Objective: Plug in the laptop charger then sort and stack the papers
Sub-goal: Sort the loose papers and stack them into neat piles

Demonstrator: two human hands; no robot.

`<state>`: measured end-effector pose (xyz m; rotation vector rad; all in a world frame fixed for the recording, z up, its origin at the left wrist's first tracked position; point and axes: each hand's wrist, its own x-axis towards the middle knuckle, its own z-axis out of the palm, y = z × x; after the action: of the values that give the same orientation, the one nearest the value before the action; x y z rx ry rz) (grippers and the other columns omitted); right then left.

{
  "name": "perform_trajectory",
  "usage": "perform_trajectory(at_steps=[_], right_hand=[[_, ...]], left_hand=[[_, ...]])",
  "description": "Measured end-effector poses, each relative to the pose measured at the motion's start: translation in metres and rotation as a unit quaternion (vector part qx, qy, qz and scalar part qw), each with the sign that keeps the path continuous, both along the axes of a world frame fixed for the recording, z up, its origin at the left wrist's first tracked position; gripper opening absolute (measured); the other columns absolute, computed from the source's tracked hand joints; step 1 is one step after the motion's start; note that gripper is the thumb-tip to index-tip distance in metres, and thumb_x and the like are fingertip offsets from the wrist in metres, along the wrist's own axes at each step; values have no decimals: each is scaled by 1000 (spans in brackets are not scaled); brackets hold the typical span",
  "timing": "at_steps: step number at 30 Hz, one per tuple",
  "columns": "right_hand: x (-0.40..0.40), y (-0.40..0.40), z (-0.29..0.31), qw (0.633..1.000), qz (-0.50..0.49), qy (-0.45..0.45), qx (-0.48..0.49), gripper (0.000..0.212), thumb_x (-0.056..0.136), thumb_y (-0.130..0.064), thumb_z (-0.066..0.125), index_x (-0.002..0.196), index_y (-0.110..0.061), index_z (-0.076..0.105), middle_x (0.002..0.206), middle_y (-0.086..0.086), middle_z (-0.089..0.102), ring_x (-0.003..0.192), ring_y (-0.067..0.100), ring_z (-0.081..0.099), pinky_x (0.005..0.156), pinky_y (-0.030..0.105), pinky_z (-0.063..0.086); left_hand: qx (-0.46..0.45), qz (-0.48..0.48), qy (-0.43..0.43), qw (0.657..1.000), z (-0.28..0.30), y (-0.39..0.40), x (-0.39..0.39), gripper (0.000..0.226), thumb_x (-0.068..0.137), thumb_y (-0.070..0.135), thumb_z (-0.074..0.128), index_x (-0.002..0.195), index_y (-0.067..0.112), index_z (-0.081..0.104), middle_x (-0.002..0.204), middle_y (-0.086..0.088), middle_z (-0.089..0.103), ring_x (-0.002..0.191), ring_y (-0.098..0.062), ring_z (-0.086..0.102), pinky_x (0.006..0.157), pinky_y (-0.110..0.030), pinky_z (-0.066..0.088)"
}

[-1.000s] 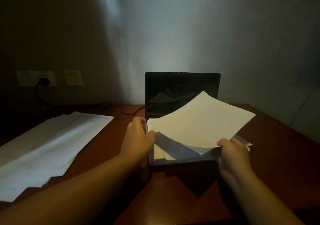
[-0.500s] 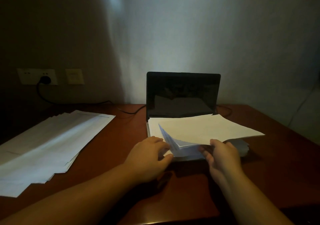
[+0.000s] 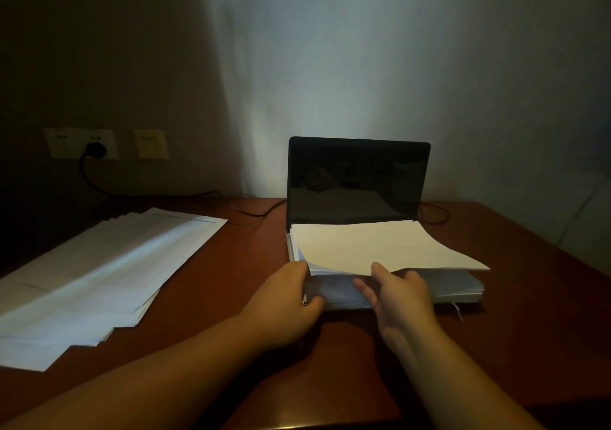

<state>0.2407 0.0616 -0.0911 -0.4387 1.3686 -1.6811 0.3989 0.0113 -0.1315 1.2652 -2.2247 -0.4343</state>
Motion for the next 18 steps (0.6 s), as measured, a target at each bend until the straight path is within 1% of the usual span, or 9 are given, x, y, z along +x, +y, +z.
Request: perform_trajectory(at_steps=[2,4,7,9,11,13,15,17,18], right_hand=[[1,-2,-3,999,4,31,7,52,97,-12,60,145,-7,38,127,11,55,80,22,68,63,28,59],[-1,-3,-5,998,11,62,15,32,97,-13,60,125,0,53,112,13,64,82,22,70,54,22,57],[-3,-3,-7,993,19,105,44,16,97,-18,59,102,-3,63,93,12,69,77,20,72,57,23,57],[-4,-3,-7,990,19,125,63,16,97,-21,60,91,-6,64,88,11,69,71,20,72,59,25,58],[-5,-3,-8,989,21,123,80,19,97,-25,60,86,-10,62,87,10,68,70,21,72,59,27,59],[-7,-2,-8,989,28,109,93,22,98,-30,58,88,-10,60,88,11,67,72,23,71,62,30,60],[-10,1,-6,990,34,89,104,28,99,-35,55,93,-8,60,90,12,67,73,25,71,64,31,60],[-11,5,-4,992,37,54,110,33,100,-38,53,96,-6,60,89,14,66,70,25,68,58,29,58],[-10,8,-2,992,42,34,114,35,100,-39,52,97,-5,60,88,15,66,69,24,67,55,28,56]], left_hand=[[17,3,32,999,-3,-3,0,21,91,38,62,100,27,47,96,6,53,83,-11,56,72,-30,55],[36,6,70,997,-4,-4,2,28,88,37,67,103,28,45,99,6,55,87,-12,59,73,-31,58],[58,6,97,994,-3,-5,4,40,88,37,70,111,30,38,104,10,54,93,-10,58,76,-23,56],[59,6,112,992,-3,-5,5,47,88,36,71,115,31,34,108,14,51,97,-8,57,77,-20,55],[53,15,118,991,-5,-5,5,49,87,35,73,115,31,33,105,15,50,94,-6,57,74,-17,53],[42,24,130,990,-7,-4,5,51,86,34,75,114,31,32,105,13,51,94,-7,57,76,-17,54],[39,28,153,987,-9,-5,5,58,83,32,77,120,31,32,115,10,51,103,-10,57,84,-19,54],[40,28,157,986,-11,-5,5,64,82,33,78,128,31,33,123,10,47,112,-9,52,91,-20,52],[34,26,142,989,-11,-5,6,62,83,34,78,129,31,36,124,12,45,112,-7,51,91,-18,50]])
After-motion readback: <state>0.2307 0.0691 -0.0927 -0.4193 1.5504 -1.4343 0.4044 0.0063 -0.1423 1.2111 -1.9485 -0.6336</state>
